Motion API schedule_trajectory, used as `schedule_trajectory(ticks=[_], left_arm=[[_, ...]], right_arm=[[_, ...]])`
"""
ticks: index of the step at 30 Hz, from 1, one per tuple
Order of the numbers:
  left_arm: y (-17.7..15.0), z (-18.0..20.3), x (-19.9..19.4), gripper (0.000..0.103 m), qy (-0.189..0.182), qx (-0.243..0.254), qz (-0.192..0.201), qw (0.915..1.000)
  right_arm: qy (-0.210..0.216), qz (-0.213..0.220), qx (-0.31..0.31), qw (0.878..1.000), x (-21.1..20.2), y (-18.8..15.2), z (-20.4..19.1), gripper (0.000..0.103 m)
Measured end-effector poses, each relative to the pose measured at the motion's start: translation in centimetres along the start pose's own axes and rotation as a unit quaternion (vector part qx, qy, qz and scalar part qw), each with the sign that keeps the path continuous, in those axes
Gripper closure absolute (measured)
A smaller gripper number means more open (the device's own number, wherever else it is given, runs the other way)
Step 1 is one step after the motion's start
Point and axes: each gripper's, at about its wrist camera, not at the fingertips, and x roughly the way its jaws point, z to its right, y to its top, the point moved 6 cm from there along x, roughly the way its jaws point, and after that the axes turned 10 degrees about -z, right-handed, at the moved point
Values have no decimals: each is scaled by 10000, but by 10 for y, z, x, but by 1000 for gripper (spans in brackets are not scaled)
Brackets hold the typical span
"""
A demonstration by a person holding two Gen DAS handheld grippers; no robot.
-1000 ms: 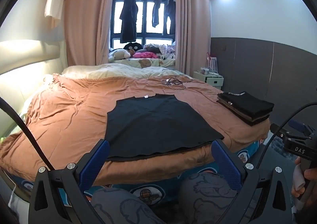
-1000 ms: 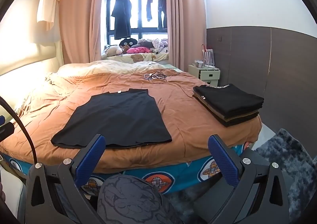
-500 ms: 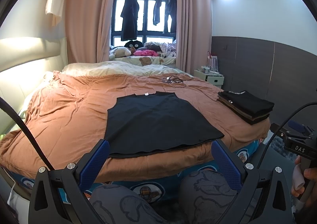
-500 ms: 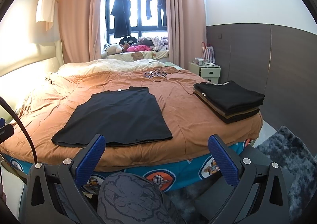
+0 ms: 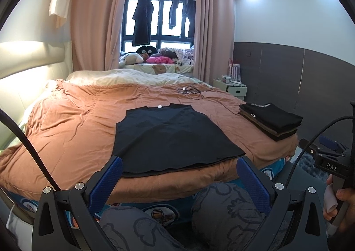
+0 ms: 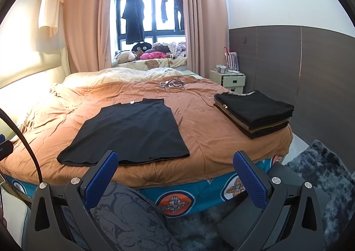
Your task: Fold small clothes
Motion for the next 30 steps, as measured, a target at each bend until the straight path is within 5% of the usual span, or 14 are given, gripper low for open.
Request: schedule_trajectory(ticks=[30], left_arm=[[1, -9, -5, 0, 2, -148, 22, 9999]], right_arm=[[13, 41, -97, 9999, -2, 2, 0, 0]])
